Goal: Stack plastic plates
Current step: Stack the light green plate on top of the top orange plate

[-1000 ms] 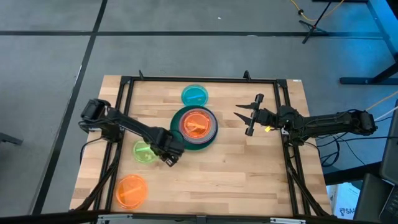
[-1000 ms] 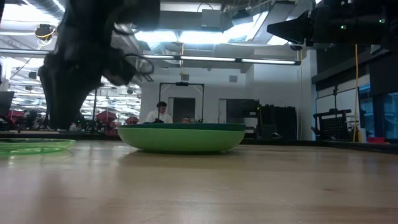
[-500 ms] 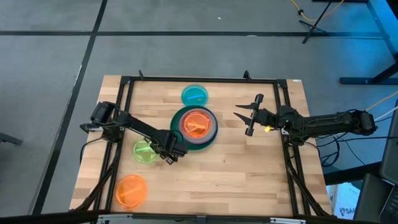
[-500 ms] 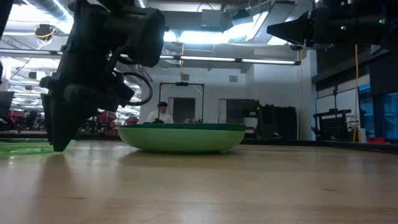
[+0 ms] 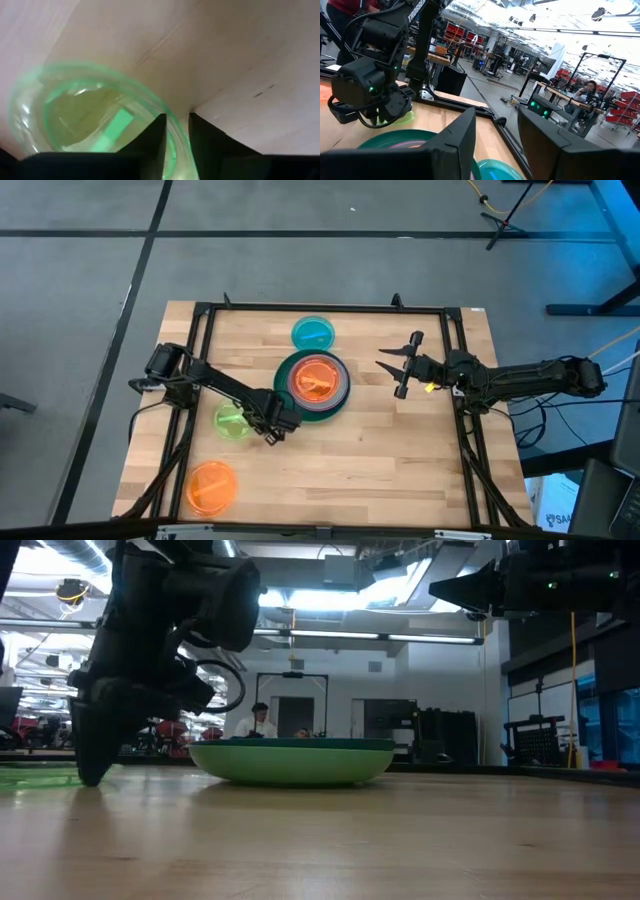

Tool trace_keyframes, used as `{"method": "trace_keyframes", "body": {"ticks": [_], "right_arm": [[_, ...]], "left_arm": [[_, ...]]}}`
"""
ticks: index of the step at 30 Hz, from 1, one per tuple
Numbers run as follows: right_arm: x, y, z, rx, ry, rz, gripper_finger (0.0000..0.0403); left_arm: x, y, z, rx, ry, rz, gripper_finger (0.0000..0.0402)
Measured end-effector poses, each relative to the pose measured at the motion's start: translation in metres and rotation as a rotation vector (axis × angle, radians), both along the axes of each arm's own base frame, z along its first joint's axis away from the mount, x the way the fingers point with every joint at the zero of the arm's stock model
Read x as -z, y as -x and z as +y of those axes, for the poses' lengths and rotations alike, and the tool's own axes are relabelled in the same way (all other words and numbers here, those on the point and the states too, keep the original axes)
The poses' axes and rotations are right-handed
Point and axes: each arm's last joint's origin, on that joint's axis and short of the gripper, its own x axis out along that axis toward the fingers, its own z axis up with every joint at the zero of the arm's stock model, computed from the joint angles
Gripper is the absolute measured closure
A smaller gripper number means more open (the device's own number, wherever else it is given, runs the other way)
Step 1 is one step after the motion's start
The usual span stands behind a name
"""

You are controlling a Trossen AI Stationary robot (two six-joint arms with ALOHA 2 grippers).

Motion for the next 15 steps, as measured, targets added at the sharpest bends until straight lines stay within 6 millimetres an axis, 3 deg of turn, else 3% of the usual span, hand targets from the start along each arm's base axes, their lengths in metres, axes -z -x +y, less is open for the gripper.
{"method": "trace_keyframes", "body": {"ticks": [6,15], "right_arm": [[0.0,0.0,0.0,0.0,0.0,0.0,0.0259],[0.0,0.0,0.0,0.0,0.001,0.0,0.0259]], "left_arm": [[0.001,0.005,0.001,0.049,0.0,0.047,0.0393],[-0.019,0.014,0.005,0.088,-0.107,0.166,0.0399]]}}
